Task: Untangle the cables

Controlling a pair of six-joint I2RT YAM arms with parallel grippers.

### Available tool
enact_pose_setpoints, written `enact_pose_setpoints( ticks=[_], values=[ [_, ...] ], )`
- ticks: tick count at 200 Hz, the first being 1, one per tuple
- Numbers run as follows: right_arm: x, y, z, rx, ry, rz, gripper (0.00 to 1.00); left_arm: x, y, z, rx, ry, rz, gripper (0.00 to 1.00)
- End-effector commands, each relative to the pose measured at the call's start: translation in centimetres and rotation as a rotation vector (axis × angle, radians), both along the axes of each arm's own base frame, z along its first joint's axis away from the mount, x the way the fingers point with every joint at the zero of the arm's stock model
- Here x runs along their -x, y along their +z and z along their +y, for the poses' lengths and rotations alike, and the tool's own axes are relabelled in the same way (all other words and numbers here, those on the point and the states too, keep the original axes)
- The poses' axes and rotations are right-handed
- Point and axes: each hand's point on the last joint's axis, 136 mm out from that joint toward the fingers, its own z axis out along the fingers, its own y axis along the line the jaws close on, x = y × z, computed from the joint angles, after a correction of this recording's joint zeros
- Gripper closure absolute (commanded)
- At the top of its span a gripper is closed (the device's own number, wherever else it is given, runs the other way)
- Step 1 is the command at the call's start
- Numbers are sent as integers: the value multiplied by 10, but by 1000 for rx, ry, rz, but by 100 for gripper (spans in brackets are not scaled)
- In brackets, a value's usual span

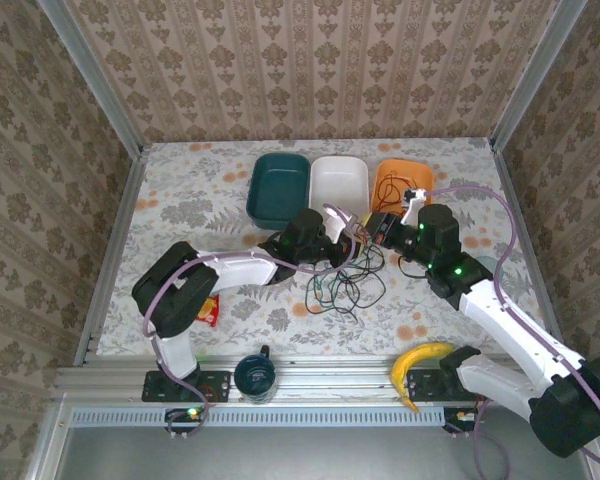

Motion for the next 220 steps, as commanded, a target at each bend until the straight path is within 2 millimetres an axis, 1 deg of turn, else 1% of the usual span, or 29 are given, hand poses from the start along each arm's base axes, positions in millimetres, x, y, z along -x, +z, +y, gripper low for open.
enact_pose_setpoints(
  ticks=[1, 35, 62, 80, 104, 141, 154, 173, 198, 207, 220],
  values=[
    [-2, 27, -22, 103, -74, -83, 100, -6, 0, 23, -14, 85, 8, 100],
    [-3, 47, -57, 209, -197, -146, 100, -2, -25, 61, -85, 177, 38, 100],
    [-2, 59, -94, 306, -344, -176, 100, 3, -38, 87, -138, 240, 46, 100],
    [0, 70, -114, 339, -422, -207, 100, 2, -44, 101, -172, 286, 45, 100],
    [2, 85, -133, 352, -498, -241, 100, 0, -47, 111, -188, 314, 44, 100],
    [-7, 95, -135, 320, -503, -281, 100, -1, -46, 113, -197, 322, 37, 100],
    [-11, 101, -135, 306, -510, -311, 100, -2, -44, 114, -195, 327, 33, 100],
    [-20, 115, -131, 292, -500, -368, 100, -3, -43, 115, -191, 334, 32, 100],
    [-34, 132, -131, 334, -506, -416, 100, -1, -42, 116, -191, 334, 35, 100],
    [-41, 134, -130, 365, -506, -430, 100, 0, -42, 116, -190, 335, 36, 100],
    [-54, 127, -130, 411, -503, -419, 100, 0, -43, 117, -189, 336, 39, 100]
  ],
)
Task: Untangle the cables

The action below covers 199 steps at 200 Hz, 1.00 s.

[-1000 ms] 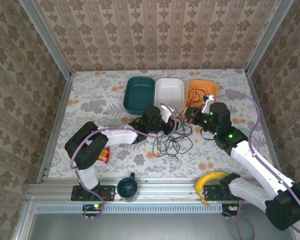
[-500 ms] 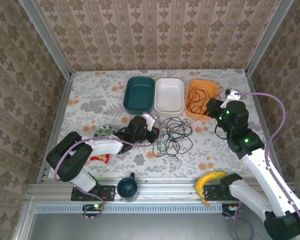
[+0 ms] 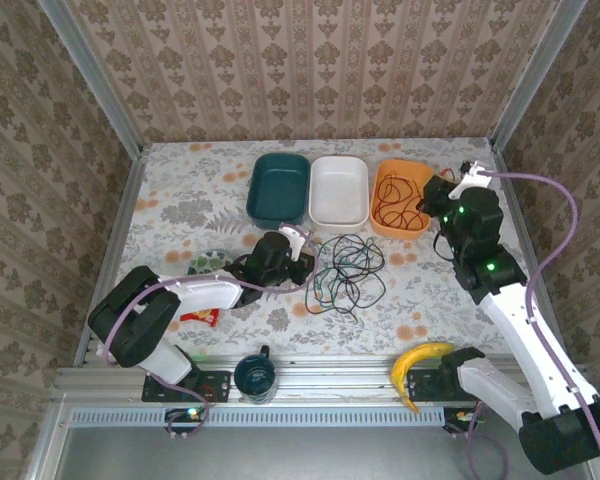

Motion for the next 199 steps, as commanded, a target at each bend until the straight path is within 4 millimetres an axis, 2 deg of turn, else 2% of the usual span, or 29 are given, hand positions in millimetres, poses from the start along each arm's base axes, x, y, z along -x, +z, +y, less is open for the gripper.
enact_pose_setpoints(
  ticks=[1, 54, 69, 81, 99, 105, 122, 135, 149, 177, 184, 199],
  values=[
    [-17, 28, -3, 80, -24, -88, 100, 0, 4, 7, 10, 28, 2, 100],
    [-60, -3, 10, 108, 4, -54, 100, 2, 5, 11, 10, 44, 6, 100],
    [-72, -22, 16, 118, 27, -10, 100, 2, 5, 12, 4, 45, 8, 100],
    [-82, -46, 25, 121, 68, 68, 100, 2, 5, 11, 2, 43, 7, 100],
    [-91, -92, 40, 97, 147, 219, 100, 1, 5, 11, 1, 43, 4, 100],
    [-94, -118, 44, 85, 168, 301, 100, 1, 5, 10, 3, 45, 4, 100],
    [-94, -164, 46, 38, 177, 479, 100, 0, 5, 10, 8, 47, 5, 100],
    [-92, -186, 44, -5, 167, 559, 100, 0, 6, 9, 11, 47, 6, 100],
    [-93, -198, 44, -50, 181, 591, 100, 0, 8, 9, 16, 46, 4, 100],
    [-97, -208, 40, -72, 181, 636, 97, -2, 12, 8, 17, 47, -6, 100],
    [-98, -209, 40, -72, 183, 644, 92, -3, 13, 7, 20, 47, -8, 100],
    [-101, -208, 39, -64, 186, 656, 72, -3, 15, 7, 26, 50, -8, 100]
  ],
)
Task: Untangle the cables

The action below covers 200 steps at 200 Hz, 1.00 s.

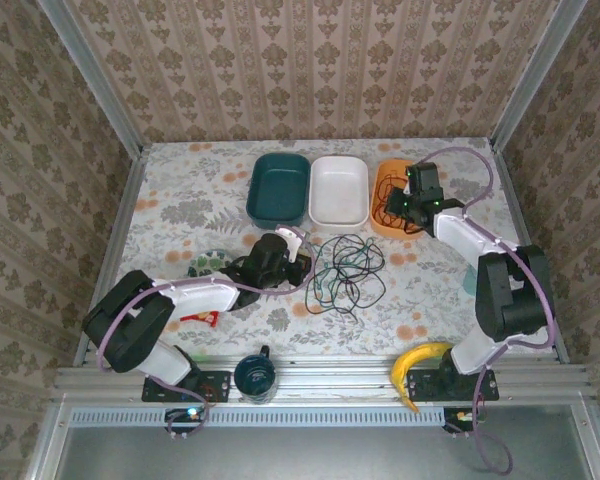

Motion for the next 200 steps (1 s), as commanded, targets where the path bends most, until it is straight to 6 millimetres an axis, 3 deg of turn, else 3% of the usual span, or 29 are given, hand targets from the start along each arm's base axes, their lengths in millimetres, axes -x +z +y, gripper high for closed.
enact_pose_setpoints(
  ticks=[1, 29, 60, 87, 113, 133, 146, 200],
  values=[
    [-6, 9, 4, -32, 12, 19, 71, -5, 14, -1, 29, 20, -18, 100],
    [-10, 19, -11, 11, -38, 0, 61, -5, 13, -2, 31, 20, -15, 100],
    [-11, 36, -26, 48, -68, -36, 60, -7, 15, -3, 36, 24, -18, 100],
    [-11, 37, -36, 81, -85, -12, 59, -9, 17, -5, 44, 23, -22, 100],
    [-11, 24, -44, 82, -105, 32, 62, -10, 18, -8, 47, 16, -20, 100],
    [-16, 8, -44, 65, -108, 69, 83, -10, 16, -10, 46, 10, -15, 100],
    [-20, -1, -42, 54, -106, 93, 90, -10, 17, -11, 44, 8, -16, 100],
    [-22, -36, -33, -13, -117, 169, 93, -11, 17, -11, 36, 3, -21, 100]
  ],
)
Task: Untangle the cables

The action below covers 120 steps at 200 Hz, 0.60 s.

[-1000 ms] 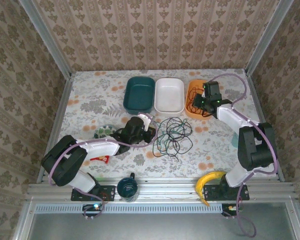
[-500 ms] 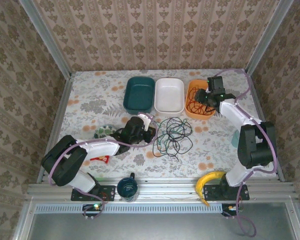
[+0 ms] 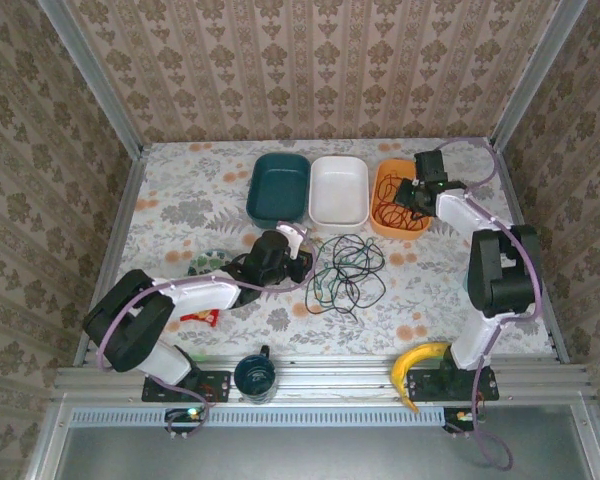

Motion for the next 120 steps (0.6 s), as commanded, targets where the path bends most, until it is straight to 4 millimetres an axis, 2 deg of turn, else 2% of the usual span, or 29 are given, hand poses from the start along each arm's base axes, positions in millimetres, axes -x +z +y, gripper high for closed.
enact_pose_setpoints(
  ticks=[1, 32, 67, 120],
  values=[
    [1, -9, 4, -42, -12, 33, 93, -6, 8, -5, 18, 3, -6, 100],
    [5, -23, 4, -44, -18, 65, 93, -7, 7, -5, 16, 5, -6, 100],
    [10, -31, 2, -32, -17, 90, 92, -9, 9, -5, 25, 18, -13, 100],
    [19, -20, -7, 37, -6, 78, 91, -19, 23, 0, 103, 68, -28, 100]
  ],
)
